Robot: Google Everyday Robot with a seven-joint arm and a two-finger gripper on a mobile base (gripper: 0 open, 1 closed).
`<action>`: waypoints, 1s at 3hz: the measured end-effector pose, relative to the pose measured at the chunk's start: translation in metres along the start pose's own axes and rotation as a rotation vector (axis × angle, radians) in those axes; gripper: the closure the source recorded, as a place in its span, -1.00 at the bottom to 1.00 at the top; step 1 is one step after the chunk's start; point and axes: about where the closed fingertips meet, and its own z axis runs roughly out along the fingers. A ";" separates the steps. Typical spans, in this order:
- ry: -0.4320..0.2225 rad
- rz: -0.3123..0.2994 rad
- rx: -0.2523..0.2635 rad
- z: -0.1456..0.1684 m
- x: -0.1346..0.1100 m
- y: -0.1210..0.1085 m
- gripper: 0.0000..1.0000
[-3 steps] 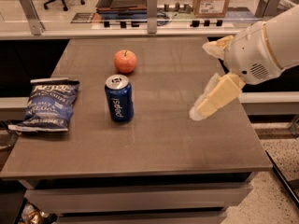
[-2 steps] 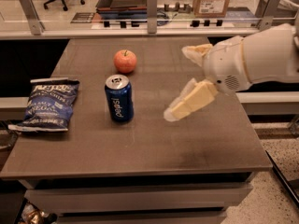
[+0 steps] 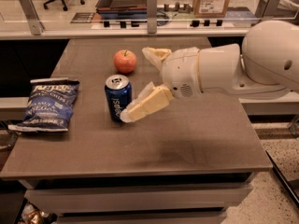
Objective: Knock pepsi can over
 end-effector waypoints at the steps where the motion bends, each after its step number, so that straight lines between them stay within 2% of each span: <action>1: -0.041 0.030 -0.036 0.031 0.003 0.005 -1.00; 3: -0.085 0.125 -0.092 0.074 0.032 -0.002 -1.00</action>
Offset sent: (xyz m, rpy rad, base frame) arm 0.0265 0.0594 -0.0699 0.1383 0.1602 0.0603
